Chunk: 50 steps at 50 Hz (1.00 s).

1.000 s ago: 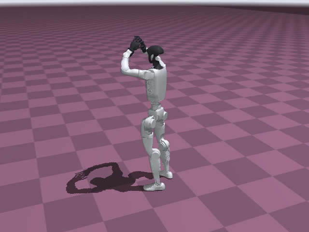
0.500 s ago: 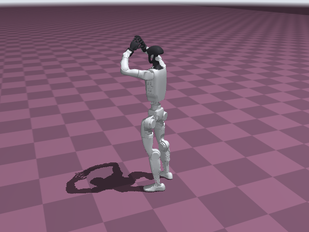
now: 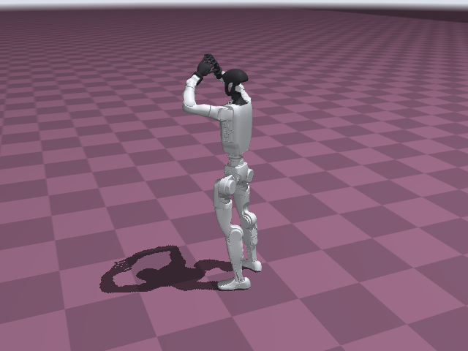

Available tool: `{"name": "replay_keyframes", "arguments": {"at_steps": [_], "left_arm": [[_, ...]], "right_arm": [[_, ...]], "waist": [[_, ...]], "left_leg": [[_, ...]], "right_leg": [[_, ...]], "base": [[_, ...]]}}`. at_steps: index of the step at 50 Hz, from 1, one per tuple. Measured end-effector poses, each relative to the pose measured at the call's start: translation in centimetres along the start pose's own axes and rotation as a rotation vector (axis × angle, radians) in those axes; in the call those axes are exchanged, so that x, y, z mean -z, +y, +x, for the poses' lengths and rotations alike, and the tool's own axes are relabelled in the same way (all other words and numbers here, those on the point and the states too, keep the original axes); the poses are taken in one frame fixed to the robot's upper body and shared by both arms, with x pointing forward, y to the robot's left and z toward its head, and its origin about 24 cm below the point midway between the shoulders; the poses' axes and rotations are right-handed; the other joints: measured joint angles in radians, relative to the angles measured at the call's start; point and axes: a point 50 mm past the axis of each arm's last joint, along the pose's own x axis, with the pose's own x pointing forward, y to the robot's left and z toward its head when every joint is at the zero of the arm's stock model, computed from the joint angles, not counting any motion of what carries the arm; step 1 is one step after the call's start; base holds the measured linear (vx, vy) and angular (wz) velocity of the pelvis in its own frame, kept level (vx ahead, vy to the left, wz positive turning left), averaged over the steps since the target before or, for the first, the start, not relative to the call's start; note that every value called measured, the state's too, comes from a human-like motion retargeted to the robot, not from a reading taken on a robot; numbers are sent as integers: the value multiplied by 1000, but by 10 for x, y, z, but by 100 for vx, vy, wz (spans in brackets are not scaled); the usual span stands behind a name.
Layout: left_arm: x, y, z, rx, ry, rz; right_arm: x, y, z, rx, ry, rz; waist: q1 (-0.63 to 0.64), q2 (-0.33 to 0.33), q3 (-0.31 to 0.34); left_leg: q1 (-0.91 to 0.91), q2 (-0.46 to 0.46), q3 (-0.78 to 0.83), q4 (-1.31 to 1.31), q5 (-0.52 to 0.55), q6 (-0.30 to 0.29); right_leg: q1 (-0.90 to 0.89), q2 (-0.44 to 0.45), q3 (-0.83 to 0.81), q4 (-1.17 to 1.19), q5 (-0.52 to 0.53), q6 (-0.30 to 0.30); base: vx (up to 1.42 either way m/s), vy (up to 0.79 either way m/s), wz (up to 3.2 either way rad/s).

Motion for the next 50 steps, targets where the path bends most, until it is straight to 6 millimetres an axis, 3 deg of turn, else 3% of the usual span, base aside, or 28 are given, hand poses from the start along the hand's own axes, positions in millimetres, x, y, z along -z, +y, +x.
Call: {"name": "replay_keyframes", "arguments": {"at_steps": [5,7,10,50], "left_arm": [[0,0,0,1,0,-3],[-5,-1,0,-33,2,-141],[0,0,-1,4,4,-11],[0,-1,-1,7,7,-17]], "right_arm": [[-1,1,0,-5,-2,6],[-3,3,-1,-5,1,55],[-2,3,0,-6,-4,17],[0,0,0,10,-1,8]], "waist": [[-1,0,-2],[-2,0,-3],[-2,1,-6],[4,-4,-2]], "left_leg": [[0,0,-1,0,0,-1],[2,-1,-3,1,-1,1],[-1,0,-1,1,0,0],[-1,4,-3,3,0,2]], "right_leg": [[1,0,-1,0,-1,0],[4,-2,-2,0,-2,0],[1,0,-1,-1,-1,0],[2,3,-1,-1,-5,0]], "base": [[0,0,0],[0,0,0],[0,0,0],[0,0,0]]}}
